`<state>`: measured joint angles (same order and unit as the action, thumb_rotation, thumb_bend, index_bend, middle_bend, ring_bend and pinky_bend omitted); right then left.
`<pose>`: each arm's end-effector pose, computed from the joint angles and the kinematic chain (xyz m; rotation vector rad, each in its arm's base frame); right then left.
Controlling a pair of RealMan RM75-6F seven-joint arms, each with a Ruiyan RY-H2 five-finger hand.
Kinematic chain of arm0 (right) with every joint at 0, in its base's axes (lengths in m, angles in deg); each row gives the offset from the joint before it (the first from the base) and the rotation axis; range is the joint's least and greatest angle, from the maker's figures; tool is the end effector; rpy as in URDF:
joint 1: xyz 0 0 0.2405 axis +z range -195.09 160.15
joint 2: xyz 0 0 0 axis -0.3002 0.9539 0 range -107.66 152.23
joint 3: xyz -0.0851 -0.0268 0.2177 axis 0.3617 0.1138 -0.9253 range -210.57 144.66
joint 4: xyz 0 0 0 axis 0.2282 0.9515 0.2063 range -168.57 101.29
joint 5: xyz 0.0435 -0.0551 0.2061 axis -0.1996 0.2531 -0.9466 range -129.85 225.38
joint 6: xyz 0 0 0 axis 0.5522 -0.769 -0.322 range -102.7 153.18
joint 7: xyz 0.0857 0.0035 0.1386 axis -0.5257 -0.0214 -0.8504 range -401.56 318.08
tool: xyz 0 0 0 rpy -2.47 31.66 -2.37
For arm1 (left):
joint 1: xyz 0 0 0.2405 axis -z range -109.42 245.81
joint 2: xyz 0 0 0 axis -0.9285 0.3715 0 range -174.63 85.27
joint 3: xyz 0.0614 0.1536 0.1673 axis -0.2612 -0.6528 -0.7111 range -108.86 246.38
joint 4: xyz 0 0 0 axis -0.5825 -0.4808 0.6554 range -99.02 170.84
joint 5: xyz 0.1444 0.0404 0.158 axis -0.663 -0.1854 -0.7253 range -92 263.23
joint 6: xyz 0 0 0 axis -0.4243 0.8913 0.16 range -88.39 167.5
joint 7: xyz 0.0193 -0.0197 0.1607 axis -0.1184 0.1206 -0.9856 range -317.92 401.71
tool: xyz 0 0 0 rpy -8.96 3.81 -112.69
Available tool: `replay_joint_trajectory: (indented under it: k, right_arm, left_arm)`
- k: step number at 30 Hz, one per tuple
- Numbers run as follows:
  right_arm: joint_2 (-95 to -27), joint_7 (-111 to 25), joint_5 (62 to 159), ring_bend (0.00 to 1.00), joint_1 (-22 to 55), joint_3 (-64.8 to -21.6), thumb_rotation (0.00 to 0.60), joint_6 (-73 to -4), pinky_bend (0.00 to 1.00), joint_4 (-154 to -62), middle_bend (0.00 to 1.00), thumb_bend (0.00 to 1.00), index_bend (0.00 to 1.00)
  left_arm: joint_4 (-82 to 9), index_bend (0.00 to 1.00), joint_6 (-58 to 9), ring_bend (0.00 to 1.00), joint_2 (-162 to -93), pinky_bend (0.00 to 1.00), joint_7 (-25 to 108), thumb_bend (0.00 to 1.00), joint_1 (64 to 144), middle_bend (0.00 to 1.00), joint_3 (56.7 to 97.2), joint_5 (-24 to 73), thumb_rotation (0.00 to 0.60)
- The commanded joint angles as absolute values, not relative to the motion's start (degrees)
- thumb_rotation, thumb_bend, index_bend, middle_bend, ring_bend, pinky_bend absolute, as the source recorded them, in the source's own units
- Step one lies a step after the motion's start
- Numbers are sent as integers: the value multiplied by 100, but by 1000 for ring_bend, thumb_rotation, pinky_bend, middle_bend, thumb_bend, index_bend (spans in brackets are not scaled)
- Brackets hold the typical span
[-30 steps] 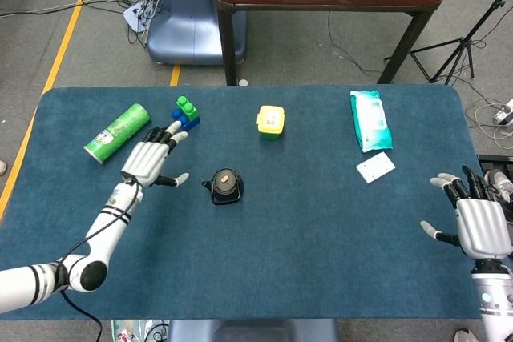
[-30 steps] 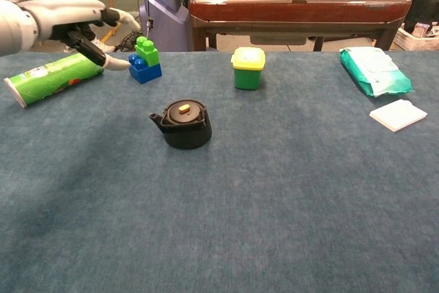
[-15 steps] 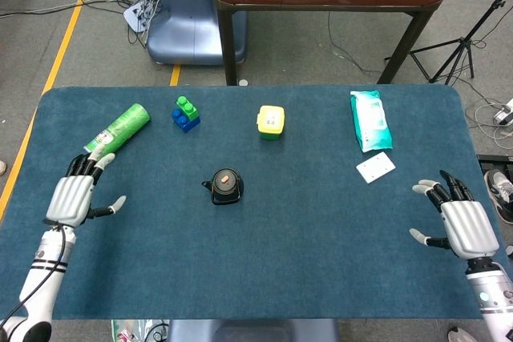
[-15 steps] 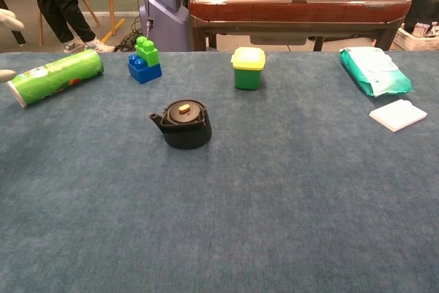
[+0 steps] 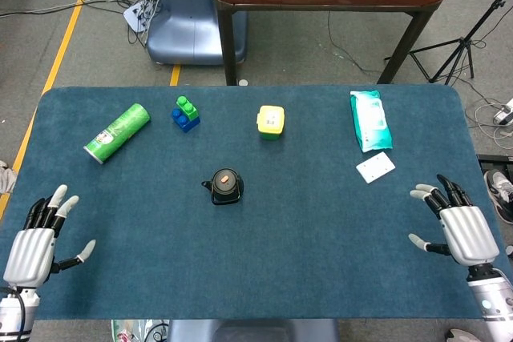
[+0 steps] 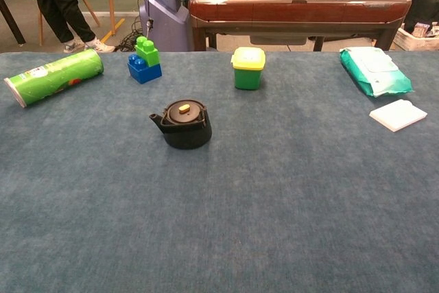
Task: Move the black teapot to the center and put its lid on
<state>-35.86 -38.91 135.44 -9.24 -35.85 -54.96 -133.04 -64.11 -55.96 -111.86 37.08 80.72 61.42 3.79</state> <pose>-0.2675 -0.2130 0.1475 1.5107 -0.8870 0.8932 -0.2556 0.1935 0.1223 -1.3688 -0.9315 -1.0100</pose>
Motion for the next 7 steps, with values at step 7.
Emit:
replay_joint_trajectory:
  k: [7]
  right_arm:
    - [-3588,-3726,13518,40,-946,-3604,600,-5560,103,-13381,240,138,272]
  left_arm:
    - [-6455,122,-5533,0,-11291,0,3492,246,7796,1,6229,173,346]
